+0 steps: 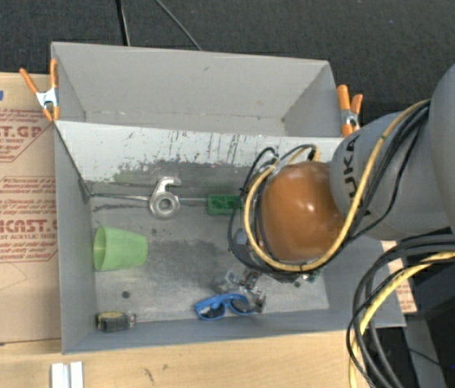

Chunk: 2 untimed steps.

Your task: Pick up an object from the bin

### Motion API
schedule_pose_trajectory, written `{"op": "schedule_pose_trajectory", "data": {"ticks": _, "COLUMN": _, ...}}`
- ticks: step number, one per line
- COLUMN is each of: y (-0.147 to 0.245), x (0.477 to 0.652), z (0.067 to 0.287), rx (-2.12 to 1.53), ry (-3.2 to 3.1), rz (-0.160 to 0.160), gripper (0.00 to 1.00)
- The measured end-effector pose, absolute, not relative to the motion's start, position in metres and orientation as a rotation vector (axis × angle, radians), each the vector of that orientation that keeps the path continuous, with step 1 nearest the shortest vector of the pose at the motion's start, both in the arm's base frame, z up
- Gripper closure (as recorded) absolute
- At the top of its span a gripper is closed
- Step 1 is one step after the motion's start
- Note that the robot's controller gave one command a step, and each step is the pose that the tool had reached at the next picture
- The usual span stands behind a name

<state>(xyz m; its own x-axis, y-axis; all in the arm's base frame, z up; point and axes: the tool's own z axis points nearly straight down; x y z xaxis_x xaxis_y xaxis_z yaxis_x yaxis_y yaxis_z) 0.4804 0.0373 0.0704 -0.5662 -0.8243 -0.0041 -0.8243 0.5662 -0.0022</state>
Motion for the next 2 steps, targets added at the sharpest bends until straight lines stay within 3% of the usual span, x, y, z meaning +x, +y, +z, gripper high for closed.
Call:
{"op": "schedule_pose_trajectory", "data": {"ticks": 1, "y": 0.045, "x": 0.480, "z": 0.070, "rx": -1.235, "ry": 2.888, "rz": 0.003, "gripper": 1.00}}
{"op": "schedule_pose_trajectory", "data": {"ticks": 2, "y": 0.029, "x": 0.482, "z": 0.096, "rx": -0.895, "ry": 3.009, "rz": 0.001, "gripper": 1.00}}
